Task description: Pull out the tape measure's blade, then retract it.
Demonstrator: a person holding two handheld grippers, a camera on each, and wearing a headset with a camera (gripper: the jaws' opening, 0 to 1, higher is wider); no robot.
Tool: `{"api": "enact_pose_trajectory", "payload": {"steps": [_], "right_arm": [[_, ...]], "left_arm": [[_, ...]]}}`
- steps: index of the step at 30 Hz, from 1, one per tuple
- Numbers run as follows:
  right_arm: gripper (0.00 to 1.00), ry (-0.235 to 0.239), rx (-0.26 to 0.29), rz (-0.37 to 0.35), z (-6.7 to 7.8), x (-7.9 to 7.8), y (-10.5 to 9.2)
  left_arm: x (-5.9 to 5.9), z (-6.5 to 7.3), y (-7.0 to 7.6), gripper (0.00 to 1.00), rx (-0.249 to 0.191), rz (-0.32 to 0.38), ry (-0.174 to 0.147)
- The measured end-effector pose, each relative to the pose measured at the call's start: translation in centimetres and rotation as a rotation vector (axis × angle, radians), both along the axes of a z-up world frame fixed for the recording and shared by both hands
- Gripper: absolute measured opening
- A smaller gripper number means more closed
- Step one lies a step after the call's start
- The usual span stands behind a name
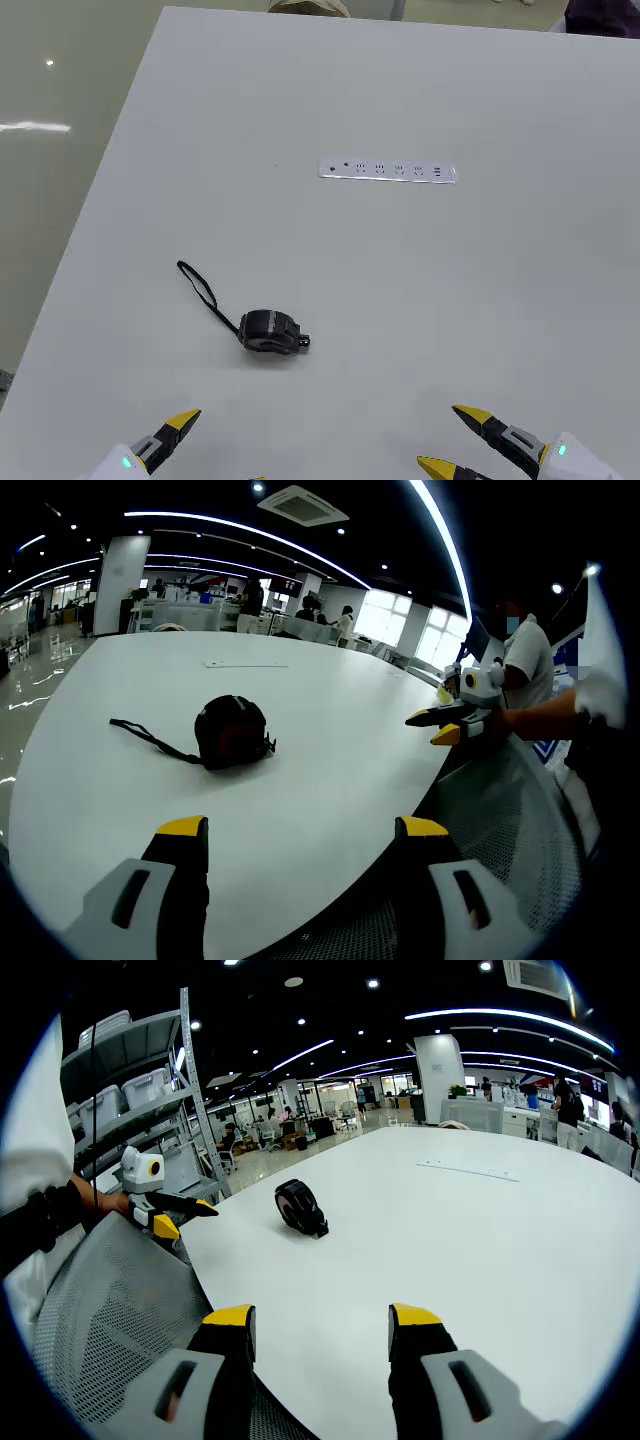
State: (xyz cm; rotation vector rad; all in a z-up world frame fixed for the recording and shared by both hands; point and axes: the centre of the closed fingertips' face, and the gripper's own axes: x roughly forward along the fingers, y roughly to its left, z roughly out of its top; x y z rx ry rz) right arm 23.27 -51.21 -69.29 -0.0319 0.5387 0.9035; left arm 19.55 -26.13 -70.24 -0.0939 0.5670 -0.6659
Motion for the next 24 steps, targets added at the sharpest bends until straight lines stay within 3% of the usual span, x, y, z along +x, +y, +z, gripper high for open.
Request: {"api": "enact_pose_trajectory", "payload": {"steps": [24], "right_arm": [[0.53, -0.002, -0.001, 0.032, -0.12, -0.5, 0.4]], "left_arm": [[0.22, 0.32, 0.65, 0.73, 0.0, 0.043, -0.014]]}}
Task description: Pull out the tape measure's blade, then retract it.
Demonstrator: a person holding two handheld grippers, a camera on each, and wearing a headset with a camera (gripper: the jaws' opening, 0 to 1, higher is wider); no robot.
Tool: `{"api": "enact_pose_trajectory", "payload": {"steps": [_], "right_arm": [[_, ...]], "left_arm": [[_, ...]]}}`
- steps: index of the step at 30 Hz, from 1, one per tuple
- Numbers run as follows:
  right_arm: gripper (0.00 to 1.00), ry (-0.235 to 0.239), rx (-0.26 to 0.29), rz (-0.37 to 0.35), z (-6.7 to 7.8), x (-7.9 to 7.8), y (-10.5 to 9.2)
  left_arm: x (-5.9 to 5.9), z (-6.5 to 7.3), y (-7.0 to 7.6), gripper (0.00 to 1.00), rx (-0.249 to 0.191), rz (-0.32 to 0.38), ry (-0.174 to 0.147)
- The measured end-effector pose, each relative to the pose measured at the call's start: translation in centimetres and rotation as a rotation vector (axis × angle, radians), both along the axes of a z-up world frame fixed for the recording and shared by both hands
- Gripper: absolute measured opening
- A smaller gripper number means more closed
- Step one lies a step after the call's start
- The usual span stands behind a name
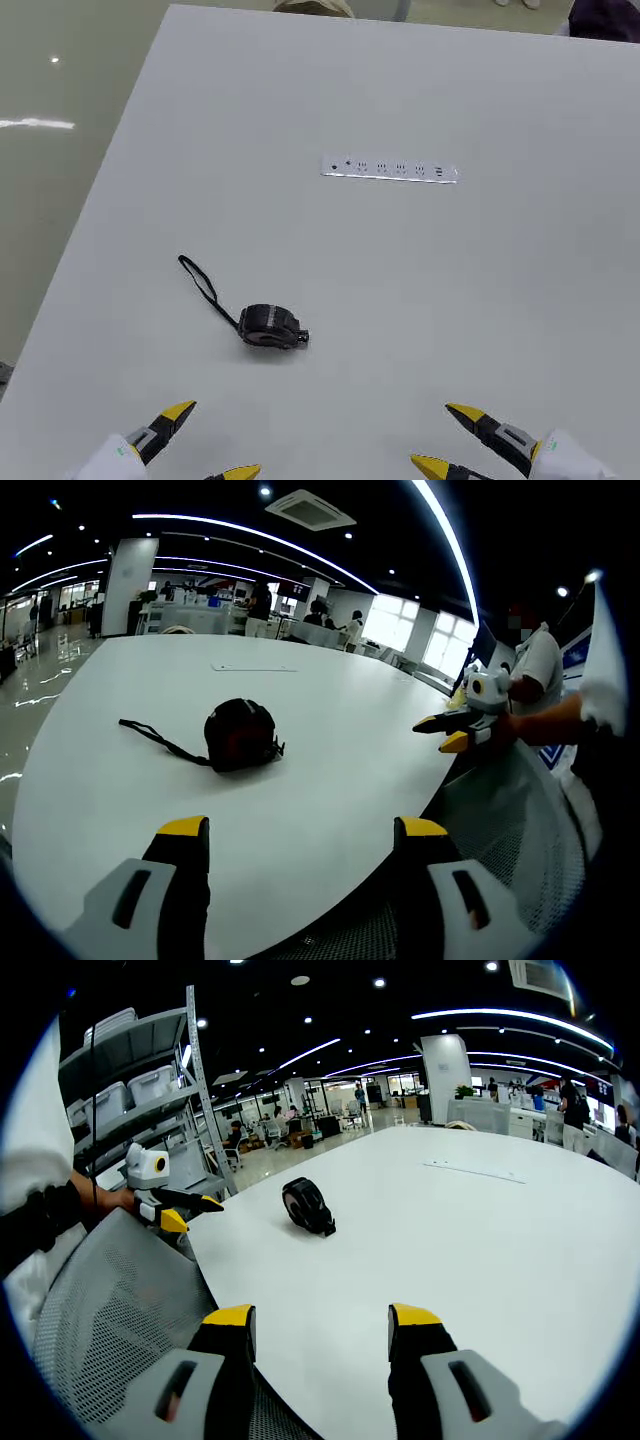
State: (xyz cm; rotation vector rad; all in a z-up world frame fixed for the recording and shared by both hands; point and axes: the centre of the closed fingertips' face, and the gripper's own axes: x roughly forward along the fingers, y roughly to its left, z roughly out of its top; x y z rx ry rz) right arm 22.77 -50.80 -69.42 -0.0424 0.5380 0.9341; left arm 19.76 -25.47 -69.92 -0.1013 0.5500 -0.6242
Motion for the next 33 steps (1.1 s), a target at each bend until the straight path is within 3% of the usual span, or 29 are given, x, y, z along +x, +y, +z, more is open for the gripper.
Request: {"api": "enact_pose_trajectory", "payload": {"steps": [22, 33], "right_arm": [[0.53, -0.02, -0.003, 0.005, 0.16, 0.09, 0.15], [0.54, -0.028, -0.006, -0.003, 0.49, 0.58, -0.01]], "left_arm": [[0.0, 0.18, -0.01, 0.73, 0.0, -0.01, -0.005], [0.64, 0.51, 0.34, 0.73, 0.0, -0.028, -0.02]]}}
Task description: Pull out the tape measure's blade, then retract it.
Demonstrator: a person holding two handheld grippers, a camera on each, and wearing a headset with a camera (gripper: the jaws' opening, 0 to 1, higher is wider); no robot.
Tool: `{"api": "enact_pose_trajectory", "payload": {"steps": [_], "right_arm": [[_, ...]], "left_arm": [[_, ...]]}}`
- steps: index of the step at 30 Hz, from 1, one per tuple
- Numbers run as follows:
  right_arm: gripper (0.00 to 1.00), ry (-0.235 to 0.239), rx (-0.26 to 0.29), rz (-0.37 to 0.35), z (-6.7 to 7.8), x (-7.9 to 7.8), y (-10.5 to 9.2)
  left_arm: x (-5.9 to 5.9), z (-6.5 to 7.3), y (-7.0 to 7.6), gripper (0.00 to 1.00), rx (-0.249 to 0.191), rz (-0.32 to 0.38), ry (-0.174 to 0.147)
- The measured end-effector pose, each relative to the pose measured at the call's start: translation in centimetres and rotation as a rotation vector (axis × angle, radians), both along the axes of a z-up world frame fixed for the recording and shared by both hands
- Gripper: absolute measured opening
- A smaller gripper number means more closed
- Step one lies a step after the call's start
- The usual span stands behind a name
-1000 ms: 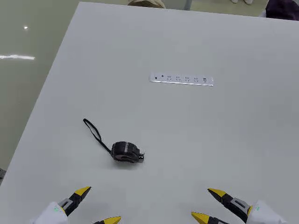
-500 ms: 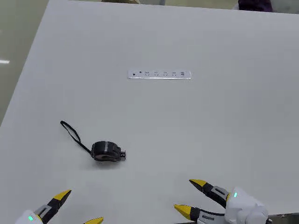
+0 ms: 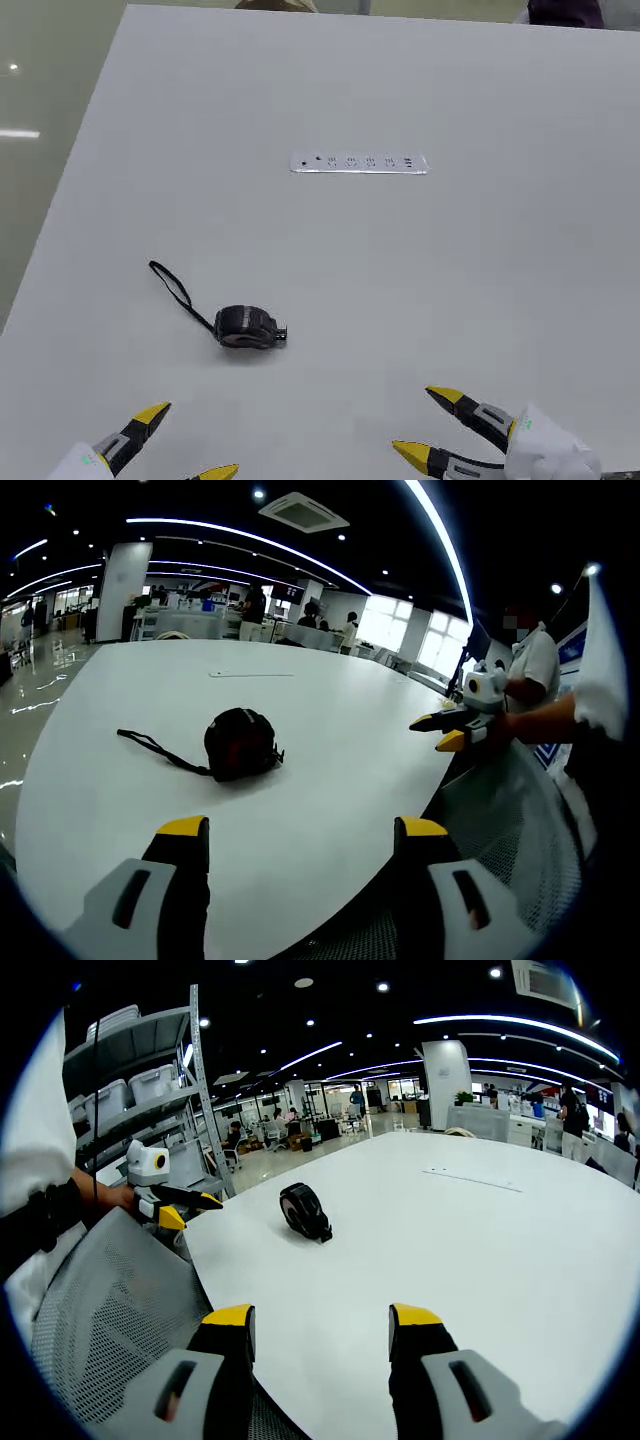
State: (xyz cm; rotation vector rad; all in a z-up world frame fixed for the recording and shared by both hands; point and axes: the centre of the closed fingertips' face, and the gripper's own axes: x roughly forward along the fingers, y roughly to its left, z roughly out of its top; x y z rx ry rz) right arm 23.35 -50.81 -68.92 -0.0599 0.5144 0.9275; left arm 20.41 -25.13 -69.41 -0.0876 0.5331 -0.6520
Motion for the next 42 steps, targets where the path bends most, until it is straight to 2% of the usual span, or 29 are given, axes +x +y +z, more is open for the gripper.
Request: {"api": "enact_pose_trajectory", "payload": {"steps": [3, 5, 12, 24, 26, 42], "right_arm": [[0.54, -0.002, -0.005, 0.005, 0.0, 0.0, 0.0], [0.54, -0.001, -0.002, 0.002, 0.0, 0.2, 0.0], [0.54, 0.001, -0.009, 0.017, -0.2, 0.6, 0.3], [0.54, -0.002, -0.002, 0.063, -0.3, 1.7, 1.9], [0.54, -0.004, -0.002, 0.069, -0.3, 1.9, 2.1], [0.53, -0.003, 0.008, 0.095, -0.4, 3.8, 3.0]], "left_arm": [[0.4, 0.2, 0.1, 0.74, -0.011, 0.001, -0.002], [0.6, 0.1, 0.0, 0.73, 0.001, -0.007, -0.004], [1.2, 0.4, 0.1, 0.73, 0.005, -0.025, -0.016], [2.2, 0.3, 0.9, 0.73, 0.009, -0.045, -0.016], [2.4, 0.4, 0.9, 0.74, -0.007, -0.046, -0.014], [4.1, 0.3, 0.9, 0.74, -0.004, -0.072, -0.013]]}}
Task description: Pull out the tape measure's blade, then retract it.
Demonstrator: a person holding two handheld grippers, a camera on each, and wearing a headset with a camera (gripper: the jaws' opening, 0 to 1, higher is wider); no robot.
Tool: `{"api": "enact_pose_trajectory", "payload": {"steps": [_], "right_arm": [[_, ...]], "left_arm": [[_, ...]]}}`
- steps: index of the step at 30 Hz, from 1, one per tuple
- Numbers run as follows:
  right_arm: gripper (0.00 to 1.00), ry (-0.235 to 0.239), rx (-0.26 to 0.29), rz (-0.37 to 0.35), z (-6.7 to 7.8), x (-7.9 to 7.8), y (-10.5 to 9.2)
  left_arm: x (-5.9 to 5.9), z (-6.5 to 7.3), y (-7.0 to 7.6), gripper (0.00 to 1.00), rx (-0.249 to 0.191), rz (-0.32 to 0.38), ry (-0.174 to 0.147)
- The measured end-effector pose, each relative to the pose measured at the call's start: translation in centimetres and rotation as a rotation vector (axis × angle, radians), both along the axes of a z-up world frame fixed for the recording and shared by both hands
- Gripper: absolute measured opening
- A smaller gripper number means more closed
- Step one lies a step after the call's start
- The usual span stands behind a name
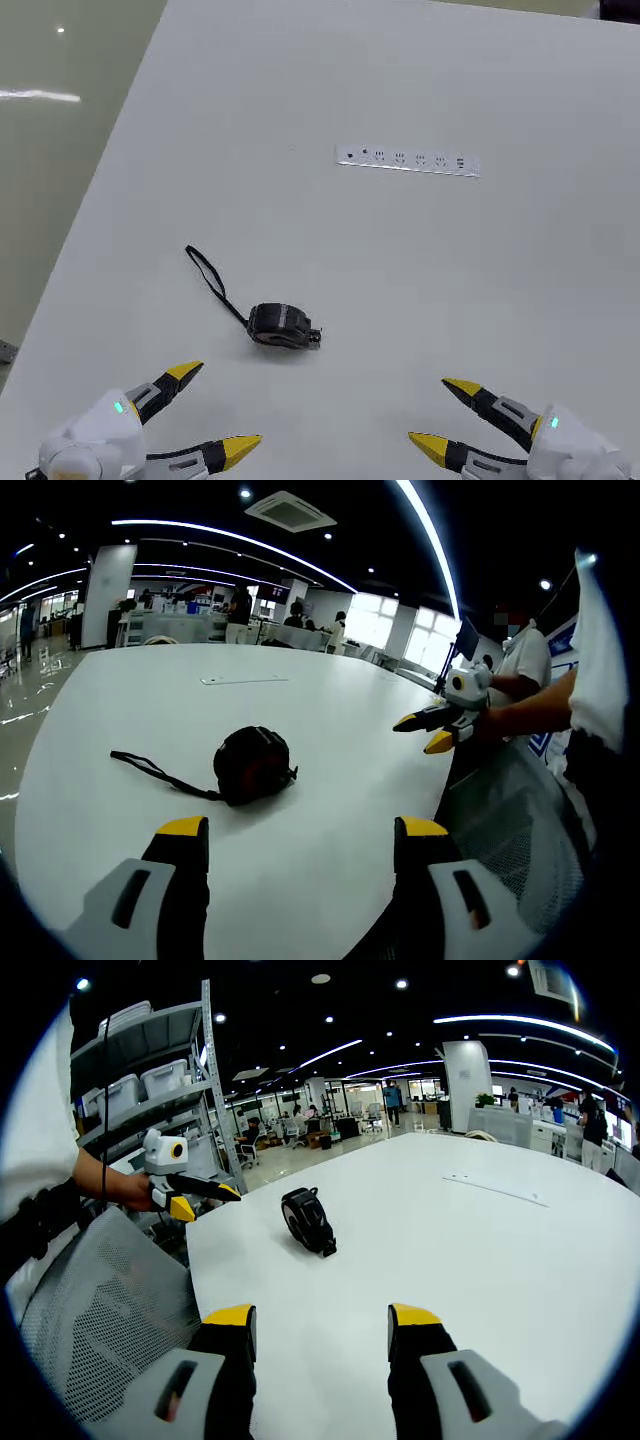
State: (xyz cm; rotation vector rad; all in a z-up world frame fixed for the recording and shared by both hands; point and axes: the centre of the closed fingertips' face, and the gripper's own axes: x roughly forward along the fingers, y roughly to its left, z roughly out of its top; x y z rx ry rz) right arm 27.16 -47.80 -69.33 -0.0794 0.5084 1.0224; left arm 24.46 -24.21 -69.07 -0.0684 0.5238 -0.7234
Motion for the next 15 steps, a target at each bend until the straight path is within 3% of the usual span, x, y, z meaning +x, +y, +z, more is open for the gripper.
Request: {"api": "enact_pose_trajectory", "payload": {"steps": [15], "right_arm": [[0.52, 0.002, 0.01, 0.024, -0.3, 1.2, 1.0]], "left_arm": [[1.4, -0.1, 0.0, 0.73, 0.012, -0.05, 0.002]]}}
